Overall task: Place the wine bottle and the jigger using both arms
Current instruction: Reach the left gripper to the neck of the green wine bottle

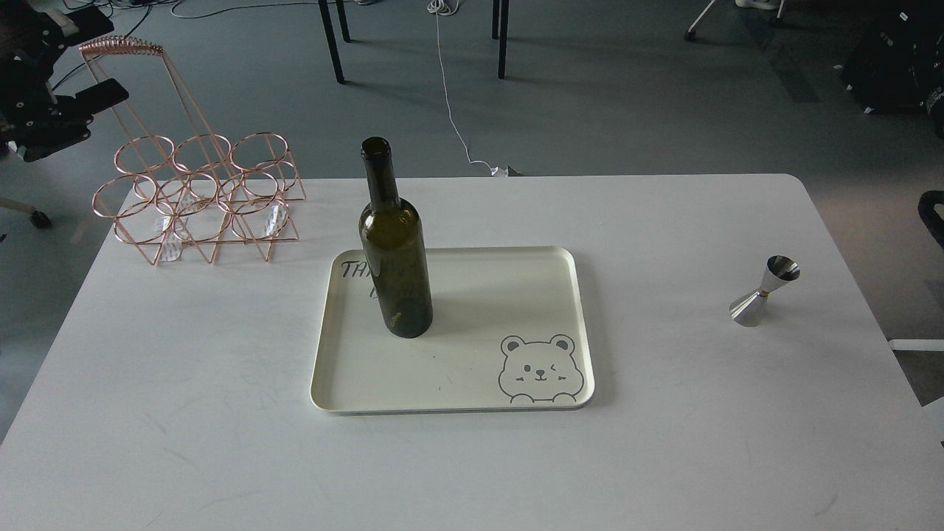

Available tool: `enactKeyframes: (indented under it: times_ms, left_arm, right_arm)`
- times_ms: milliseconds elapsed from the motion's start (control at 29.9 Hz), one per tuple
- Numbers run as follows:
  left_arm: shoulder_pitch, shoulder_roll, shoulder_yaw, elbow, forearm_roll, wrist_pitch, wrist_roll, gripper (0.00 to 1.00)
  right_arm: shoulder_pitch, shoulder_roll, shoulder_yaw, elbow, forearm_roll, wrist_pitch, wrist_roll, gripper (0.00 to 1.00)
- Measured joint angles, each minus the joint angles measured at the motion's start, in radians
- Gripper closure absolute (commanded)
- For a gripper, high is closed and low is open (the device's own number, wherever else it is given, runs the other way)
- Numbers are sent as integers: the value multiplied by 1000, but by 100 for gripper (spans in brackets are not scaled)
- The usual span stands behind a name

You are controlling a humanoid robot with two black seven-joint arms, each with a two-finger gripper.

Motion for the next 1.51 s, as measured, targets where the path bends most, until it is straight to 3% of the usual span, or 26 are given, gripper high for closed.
enactKeyframes:
  times_ms: [234, 368, 904, 1238, 1506]
  left_arm:
    - [-6, -28, 17, -117, 395, 97, 3, 2]
    - [-5, -43, 23, -128, 473, 153, 2, 2]
    - [-7, -167, 23, -238, 974, 245, -19, 4]
    - [-1, -352, 27, -148, 1065, 258, -10, 8]
    - [-4, -406, 26, -116, 1070, 287, 0, 13]
  right_arm:
    - [-34, 138, 7, -336, 365, 389, 0, 10]
    - [-82, 183, 11, -390, 471, 532, 0, 8]
    - [-106, 222, 92, -399, 512, 553, 0, 6]
    - [-98, 217, 89, -401, 509, 553, 0, 6]
    - [-96, 210, 88, -401, 506, 553, 0, 6]
